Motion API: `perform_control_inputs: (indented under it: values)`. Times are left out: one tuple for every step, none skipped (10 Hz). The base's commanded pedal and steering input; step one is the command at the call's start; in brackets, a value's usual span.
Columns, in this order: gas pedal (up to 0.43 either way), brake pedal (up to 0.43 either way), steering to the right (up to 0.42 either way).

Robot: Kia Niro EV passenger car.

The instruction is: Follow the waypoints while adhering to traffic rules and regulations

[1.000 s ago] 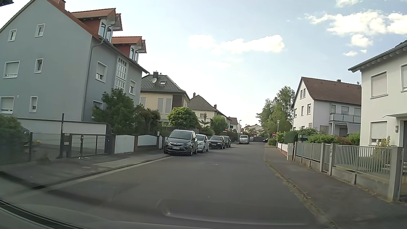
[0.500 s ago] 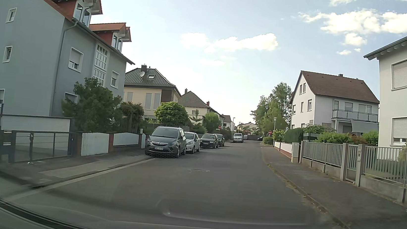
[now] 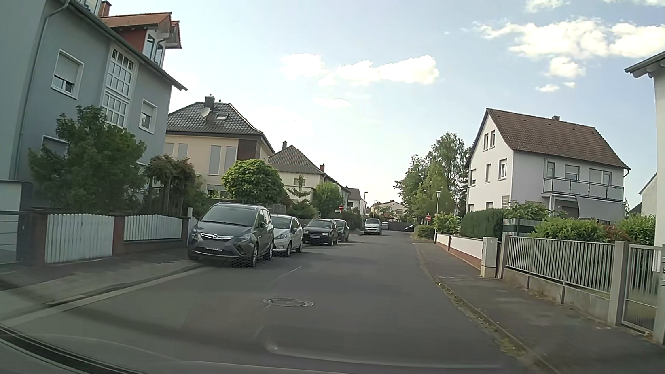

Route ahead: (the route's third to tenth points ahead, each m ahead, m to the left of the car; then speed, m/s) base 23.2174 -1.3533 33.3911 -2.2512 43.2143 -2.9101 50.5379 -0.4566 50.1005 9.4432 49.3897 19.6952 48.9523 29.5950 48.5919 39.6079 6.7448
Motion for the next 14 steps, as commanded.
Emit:
perform_control_inputs:
  values:
    - [0.0,0.03,0.045]
    - [0.0,0.03,0.045]
    - [0.0,0.03,0.044]
    - [0.0,0.03,0.042]
    - [0.0,0.03,0.039]
    - [0.0,0.03,0.036]
    - [0.0,0.03,0.036]
    - [0.0,0.03,0.035]
    - [0.0,0.03,0.031]
    - [0.0,0.03,0.022]
    - [0.0,0.03,0.019]
    - [0.0,0.03,0.021]
    - [0.0,0.03,0.022]
    - [0.0,0.03,0.019]
